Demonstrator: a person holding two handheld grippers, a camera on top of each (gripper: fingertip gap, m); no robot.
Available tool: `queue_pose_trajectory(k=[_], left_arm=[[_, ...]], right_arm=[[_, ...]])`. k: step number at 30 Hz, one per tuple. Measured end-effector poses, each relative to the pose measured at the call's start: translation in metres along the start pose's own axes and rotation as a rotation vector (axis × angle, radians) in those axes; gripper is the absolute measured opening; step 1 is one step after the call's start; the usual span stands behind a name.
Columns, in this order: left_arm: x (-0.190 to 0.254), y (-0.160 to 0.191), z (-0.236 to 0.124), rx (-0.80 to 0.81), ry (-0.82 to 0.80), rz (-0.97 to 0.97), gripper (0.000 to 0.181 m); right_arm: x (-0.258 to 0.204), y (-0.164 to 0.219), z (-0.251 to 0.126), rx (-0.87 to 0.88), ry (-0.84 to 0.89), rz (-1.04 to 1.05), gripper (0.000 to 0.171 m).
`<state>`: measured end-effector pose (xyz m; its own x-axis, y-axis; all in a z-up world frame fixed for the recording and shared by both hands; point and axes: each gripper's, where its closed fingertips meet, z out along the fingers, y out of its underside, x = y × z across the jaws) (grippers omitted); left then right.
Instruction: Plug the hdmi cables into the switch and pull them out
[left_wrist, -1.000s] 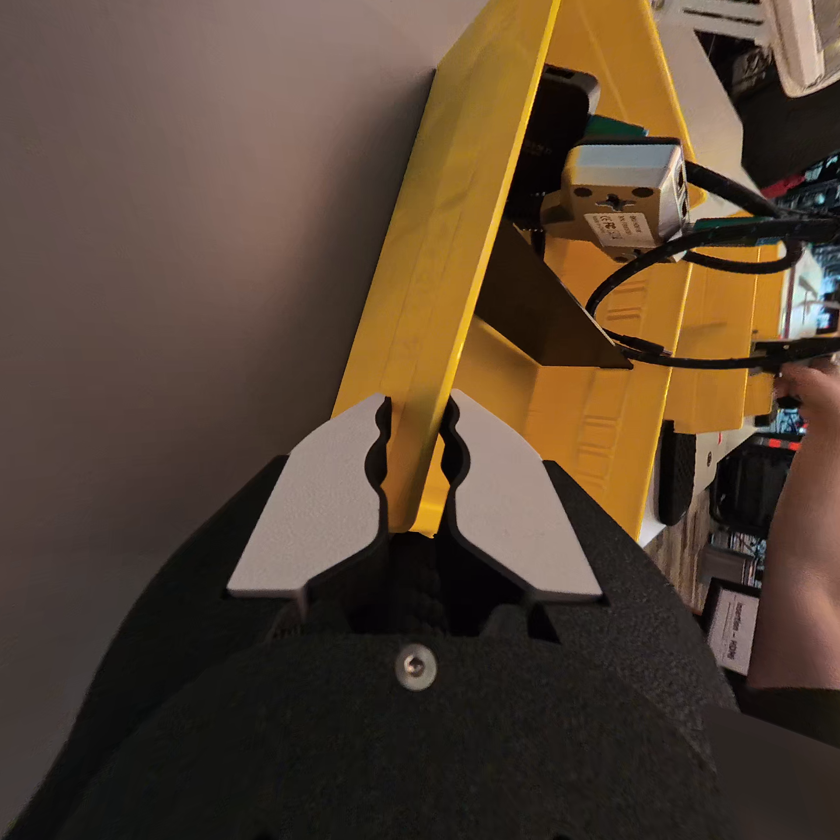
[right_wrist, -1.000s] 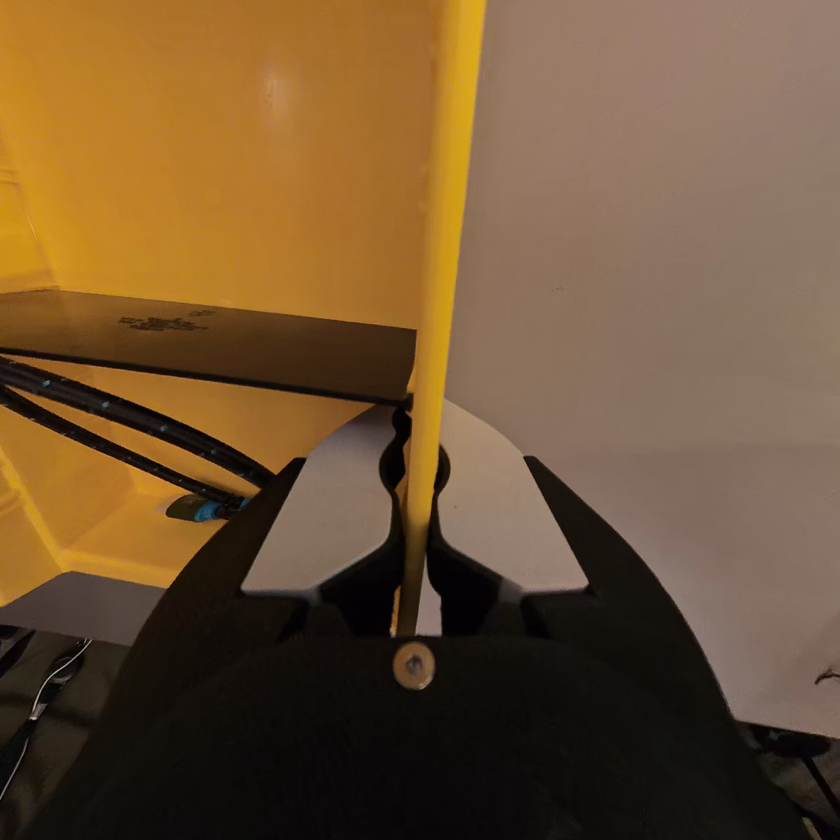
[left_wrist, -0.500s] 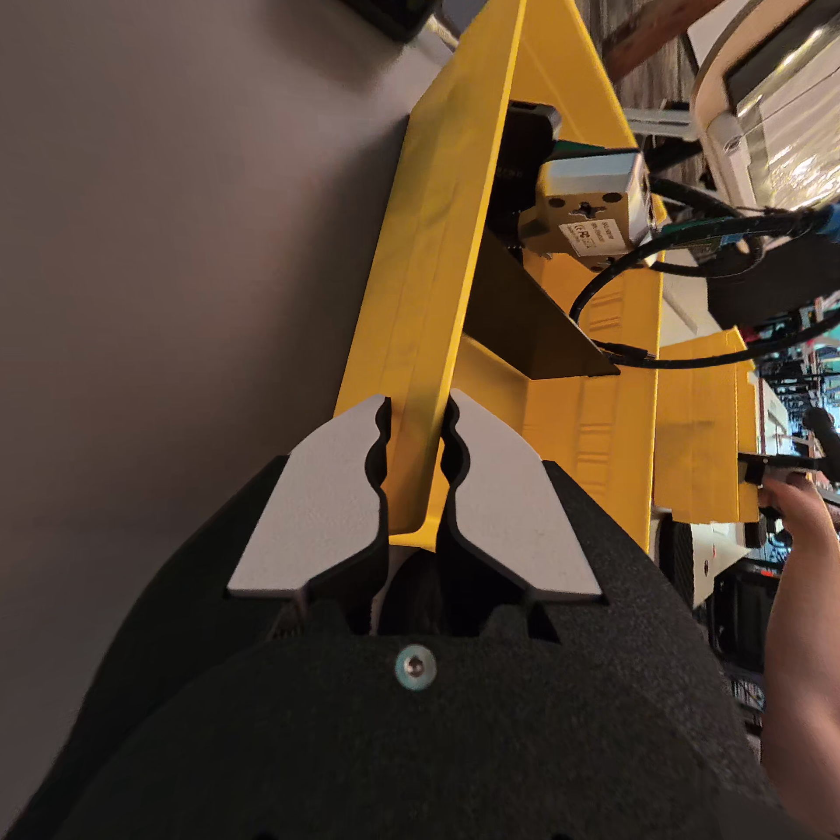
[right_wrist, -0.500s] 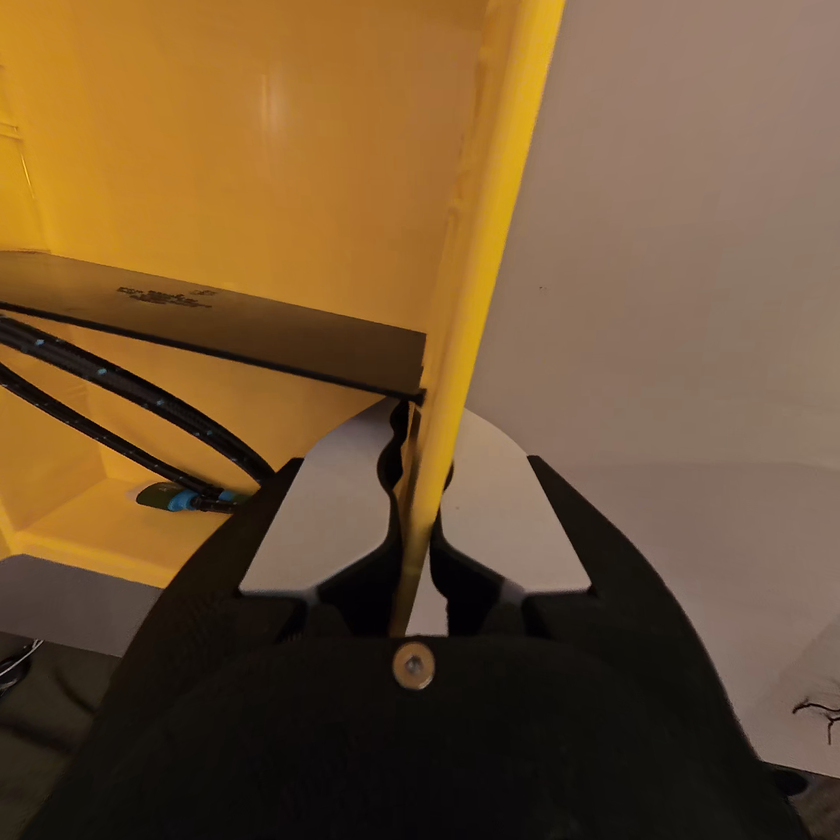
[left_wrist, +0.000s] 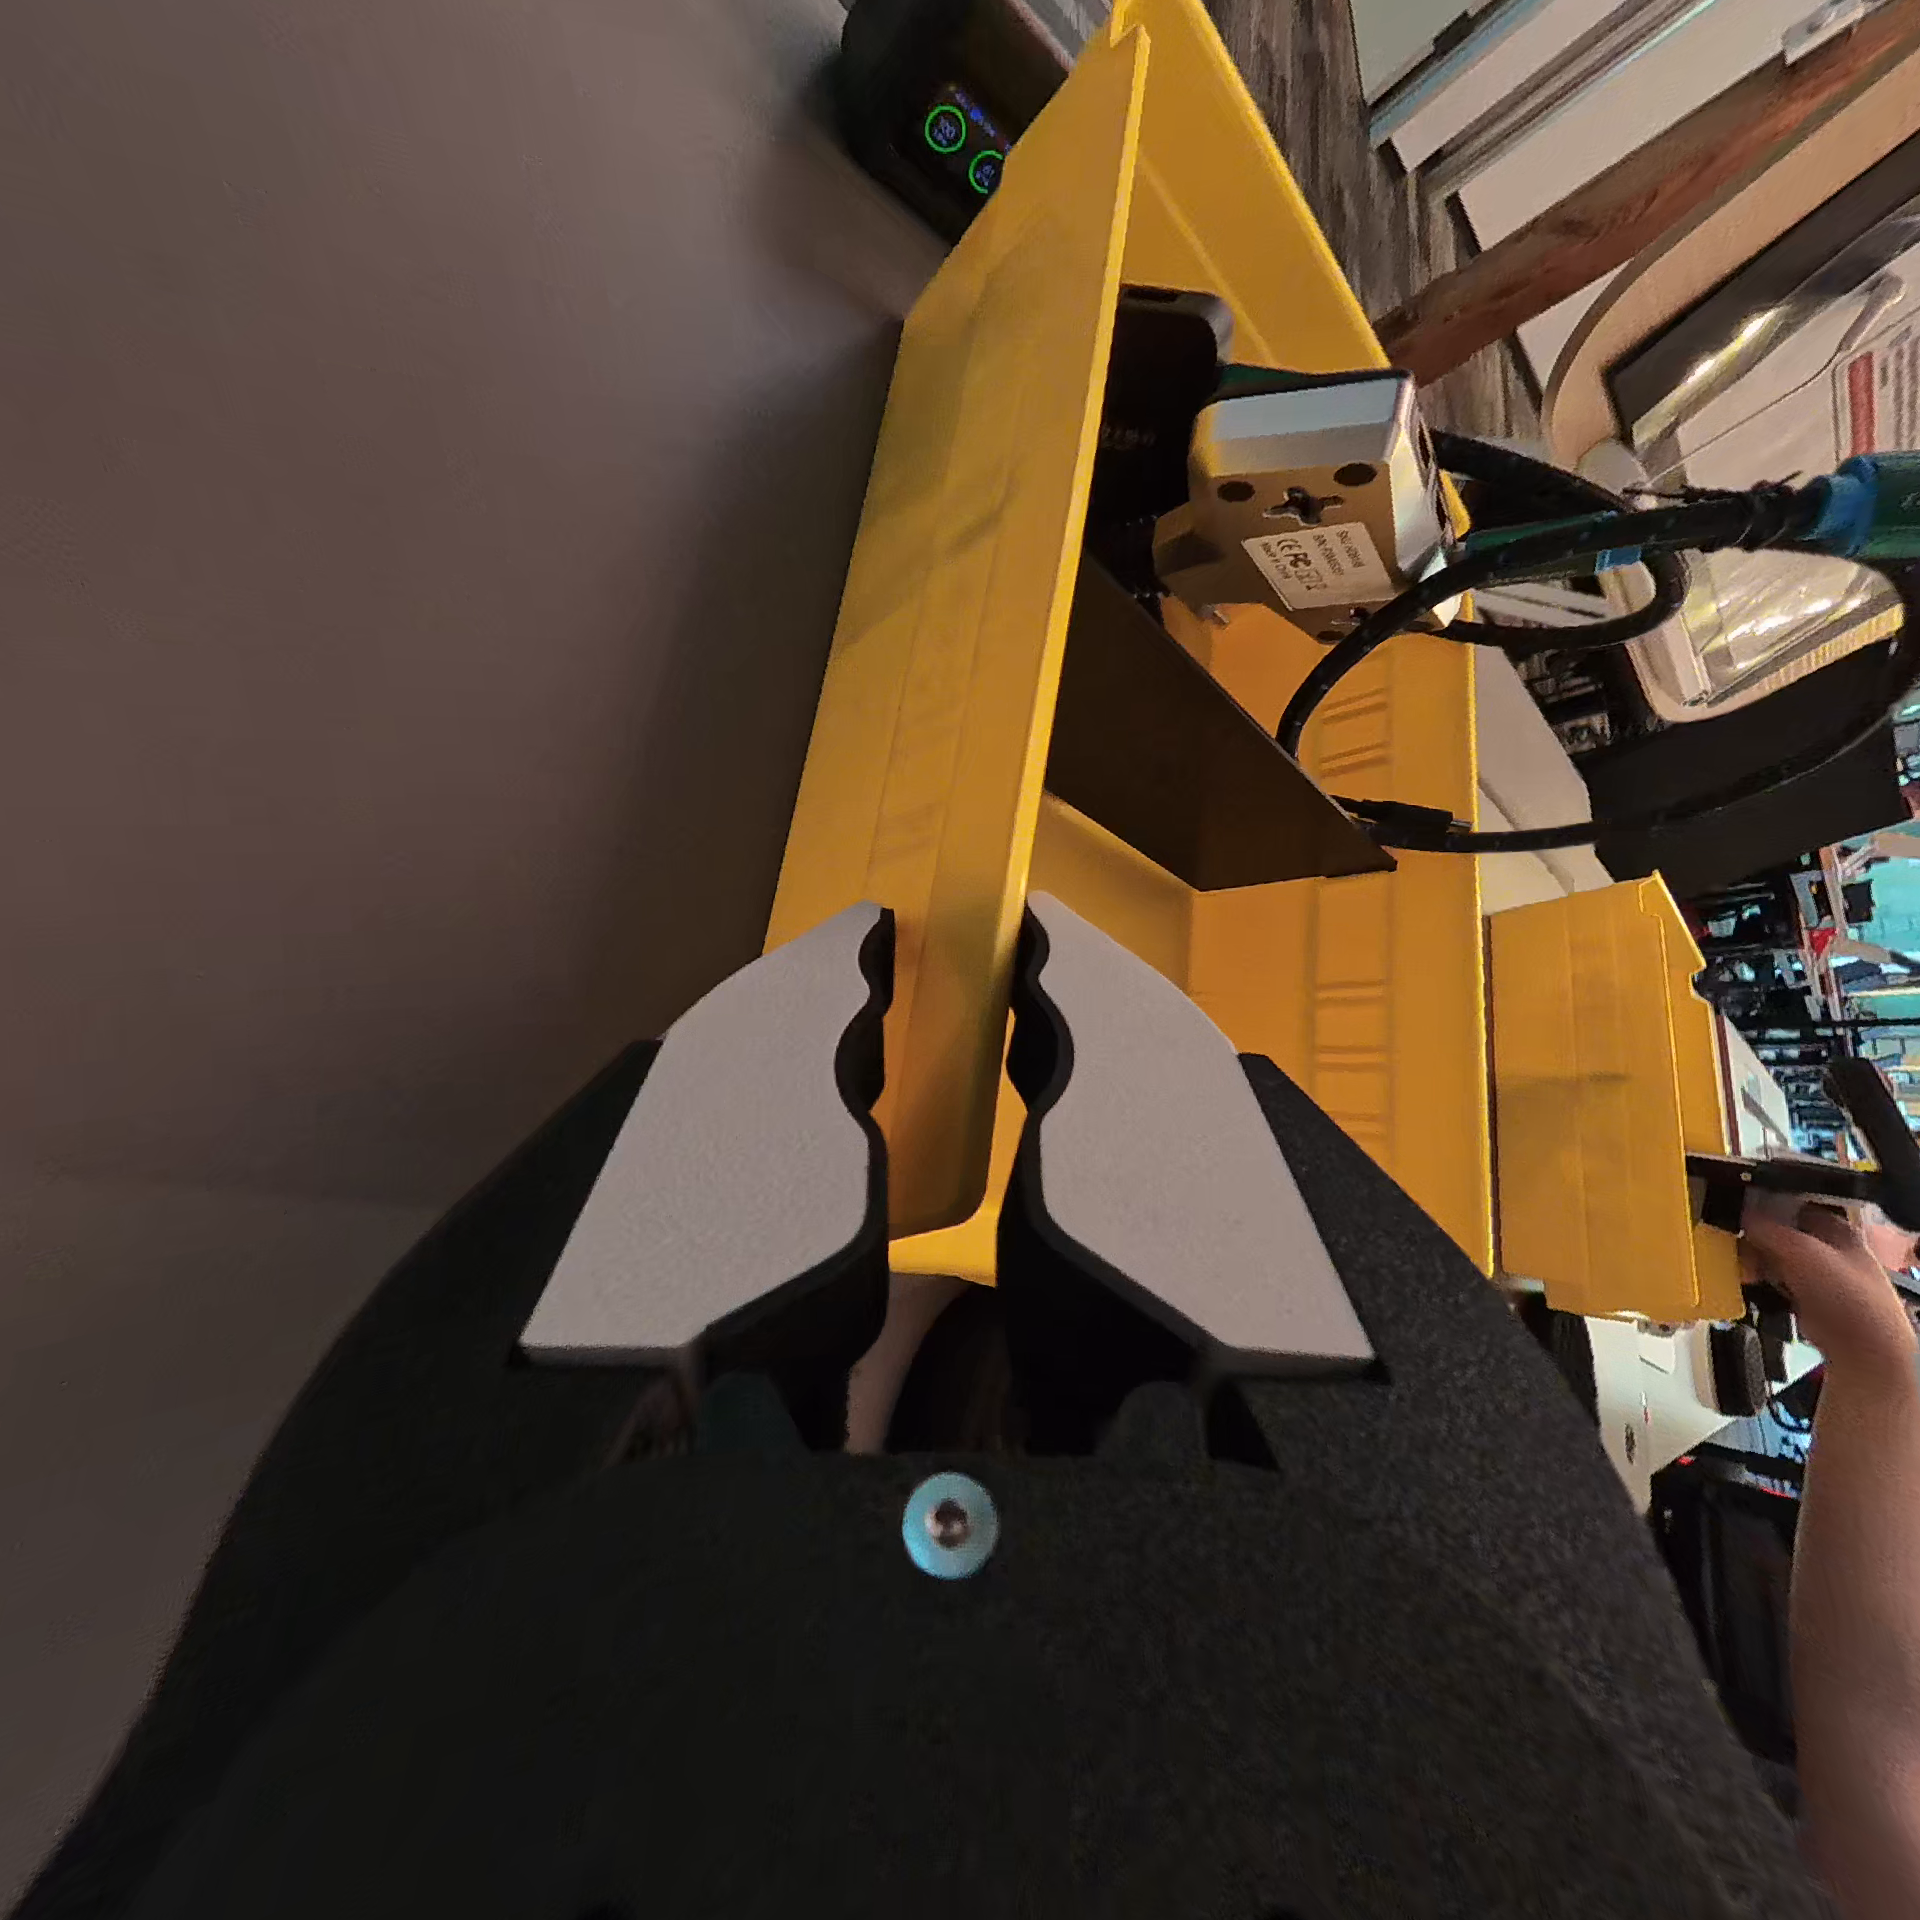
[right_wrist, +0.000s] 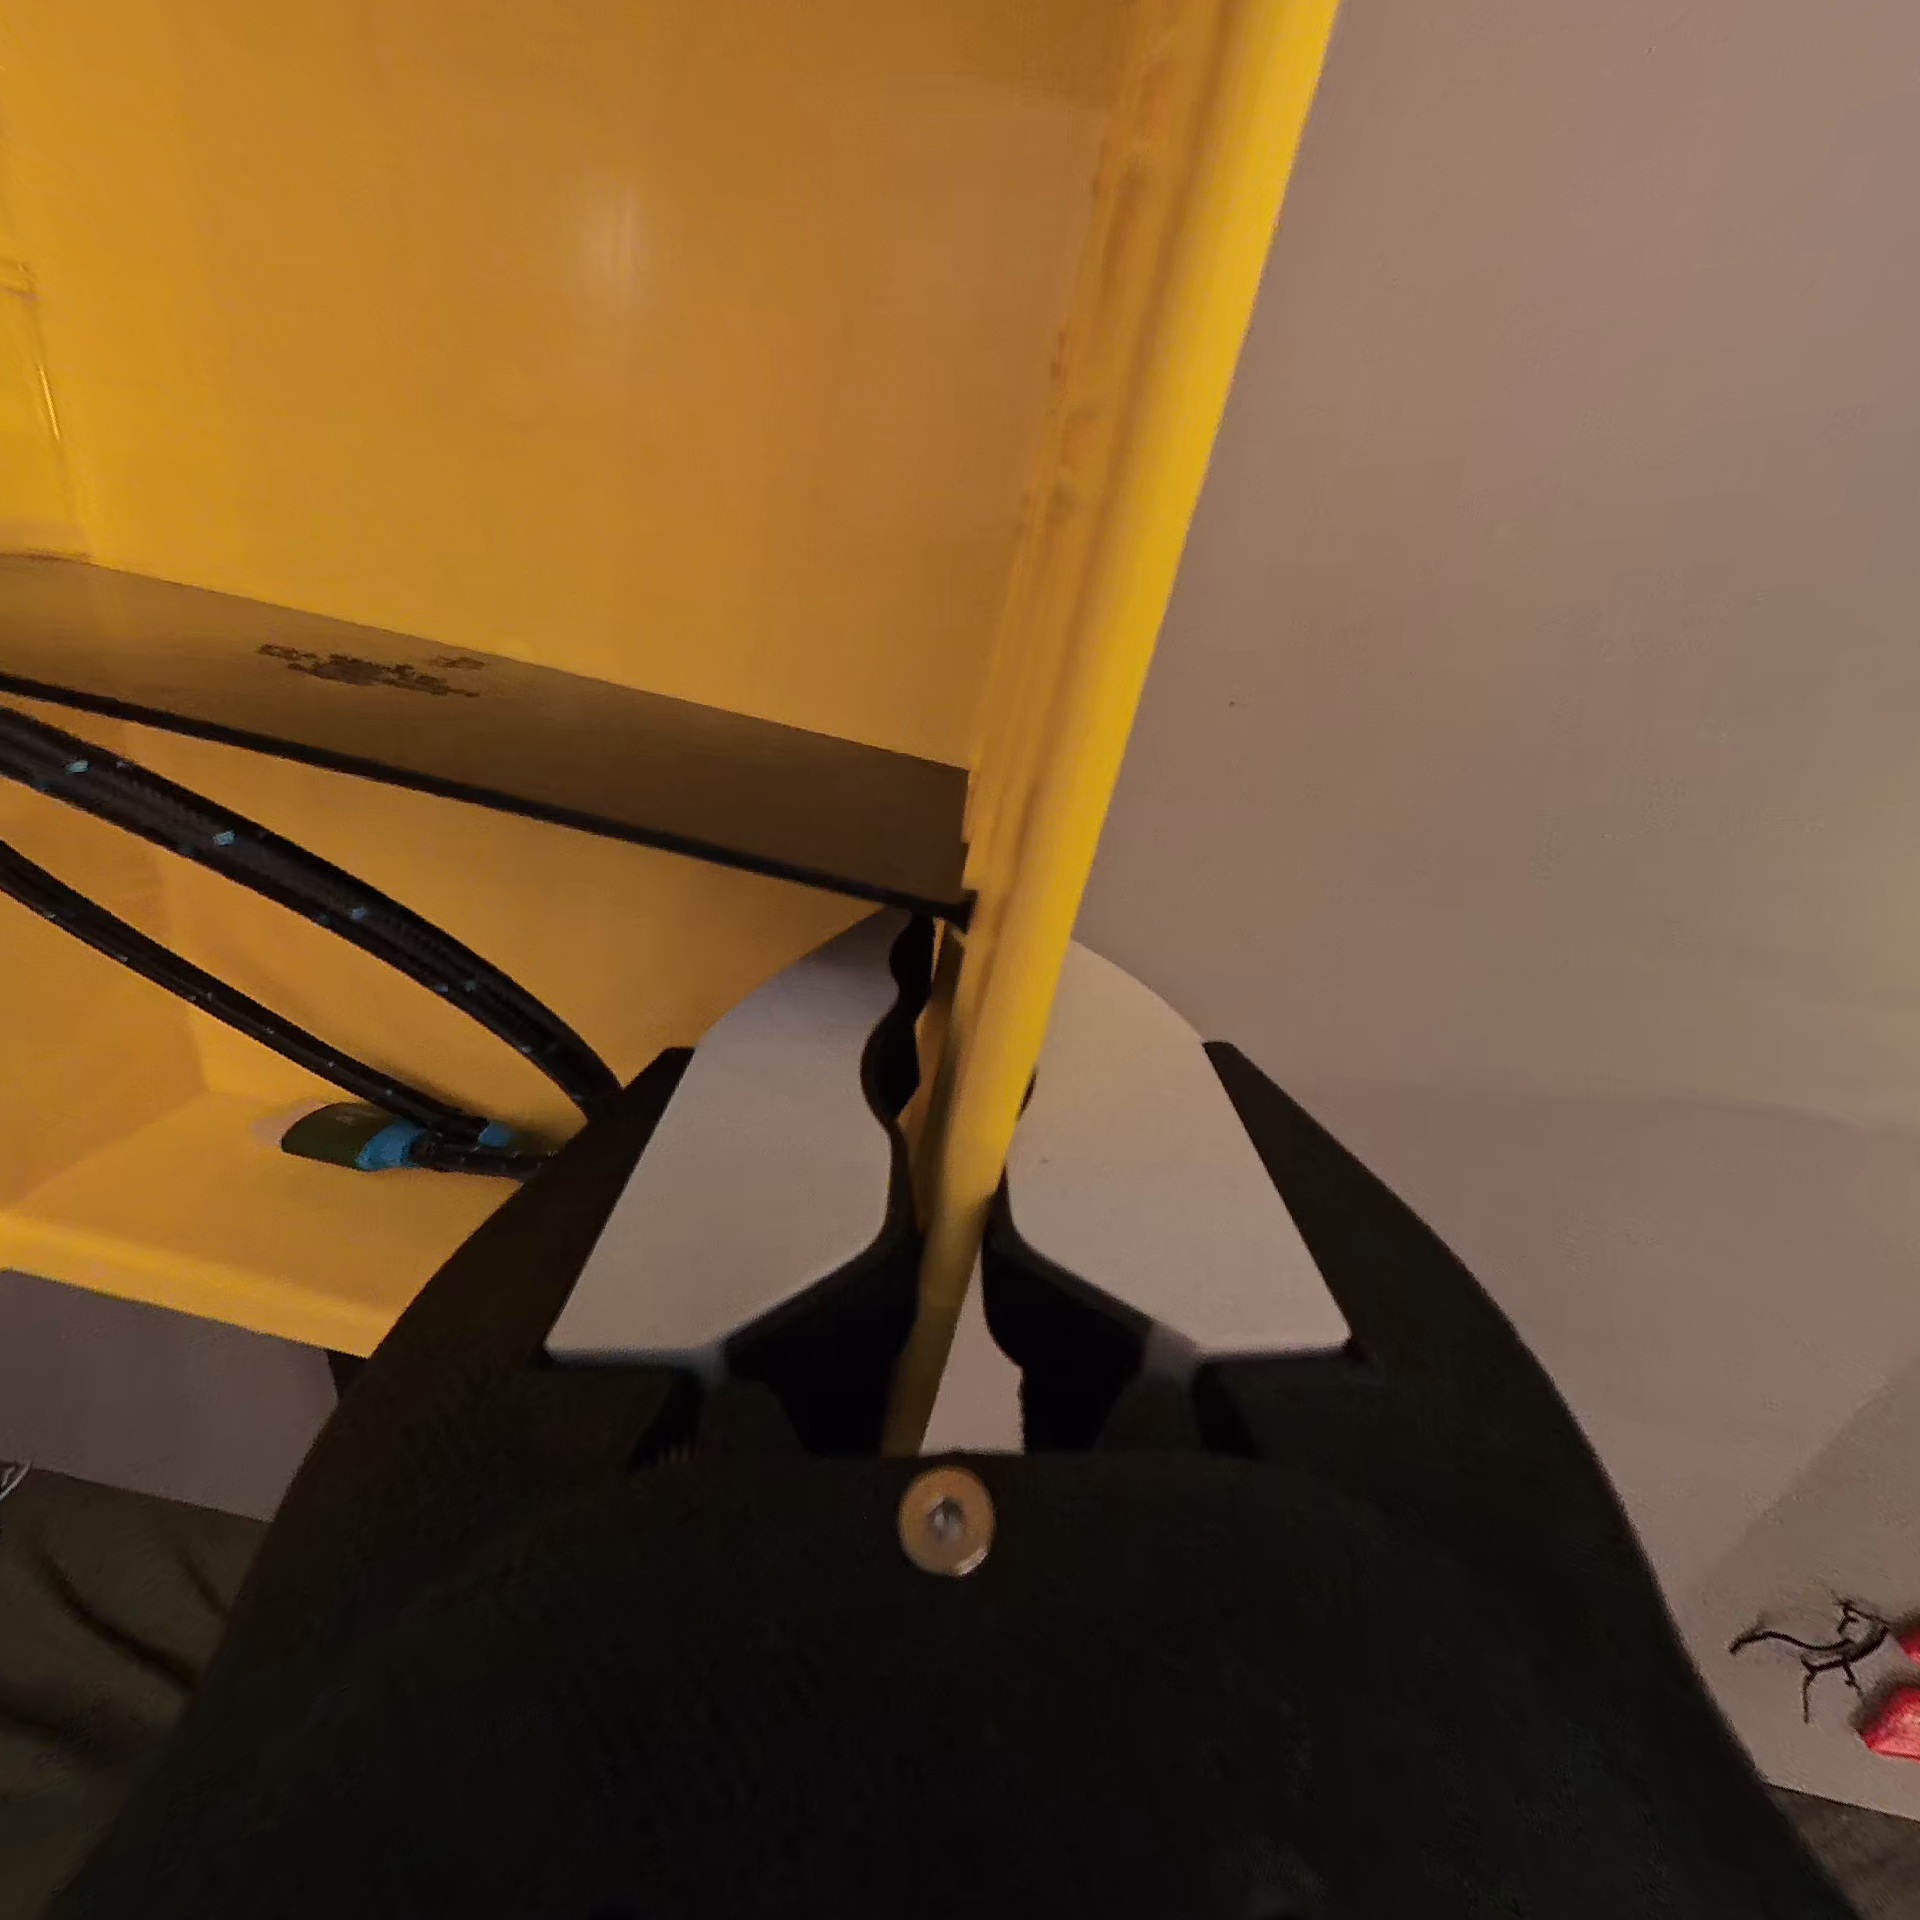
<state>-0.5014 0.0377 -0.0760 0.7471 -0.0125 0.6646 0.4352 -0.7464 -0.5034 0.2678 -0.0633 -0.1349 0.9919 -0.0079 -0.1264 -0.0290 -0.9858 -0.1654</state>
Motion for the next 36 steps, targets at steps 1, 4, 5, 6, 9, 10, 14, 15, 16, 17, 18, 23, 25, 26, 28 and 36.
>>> queue_pose_trajectory(k=[1,4,5,6,9,10,14,15,16,17,18,23,25,26,28,36], left_arm=[[0.001,0.000,0.001,0.004,0.001,-0.006,0.019],[0.004,0.000,0.004,0.015,0.005,-0.017,0.020],[0.004,0.000,0.004,0.020,0.006,-0.019,0.020],[0.004,0.000,0.005,0.026,0.006,-0.020,0.020],[0.005,0.000,0.006,0.032,0.008,-0.017,0.020],[0.005,0.000,0.006,0.034,0.011,-0.019,0.020],[0.006,0.000,0.006,0.032,0.010,-0.010,0.020],[0.006,0.000,0.006,0.029,0.012,-0.006,0.020],[0.006,0.000,0.006,0.026,0.014,-0.003,0.020],[0.006,0.000,0.006,0.023,0.015,-0.001,0.020],[0.006,0.000,0.006,0.018,0.016,0.005,0.020],[0.009,-0.002,0.002,-0.020,0.053,0.142,0.020],[0.018,-0.013,-0.008,0.030,0.105,0.210,0.019],[0.024,-0.021,-0.015,0.064,0.133,0.244,0.019],[0.042,-0.037,-0.028,0.122,0.205,0.341,0.020],[0.081,-0.059,-0.004,0.070,0.156,0.974,0.060]], right_arm=[[0.000,-0.001,0.000,0.000,0.000,0.000,0.008],[-0.001,-0.004,0.001,0.000,-0.001,-0.005,0.008],[-0.001,-0.004,0.001,-0.001,-0.001,-0.005,0.008],[-0.002,-0.004,0.001,-0.001,-0.001,-0.006,0.008],[-0.002,-0.004,0.001,0.002,-0.003,-0.017,0.008],[-0.002,-0.004,0.001,0.002,-0.002,-0.023,0.008],[0.000,-0.005,0.001,0.000,0.000,-0.043,0.008],[0.000,-0.005,0.001,0.000,0.000,-0.048,0.009],[0.000,-0.005,0.001,0.000,0.001,-0.050,0.009],[0.000,-0.005,0.001,0.002,0.003,-0.050,0.009],[0.000,-0.005,0.001,0.005,0.008,-0.049,0.009],[0.008,0.000,-0.005,0.003,0.115,-0.130,0.027],[0.009,-0.007,-0.019,0.072,0.159,-0.160,0.028],[0.009,-0.014,-0.030,0.127,0.184,-0.172,0.028],[0.009,-0.025,-0.057,0.241,0.245,-0.193,0.032],[-0.073,-0.049,-0.184,0.859,0.240,-0.373,0.046]])
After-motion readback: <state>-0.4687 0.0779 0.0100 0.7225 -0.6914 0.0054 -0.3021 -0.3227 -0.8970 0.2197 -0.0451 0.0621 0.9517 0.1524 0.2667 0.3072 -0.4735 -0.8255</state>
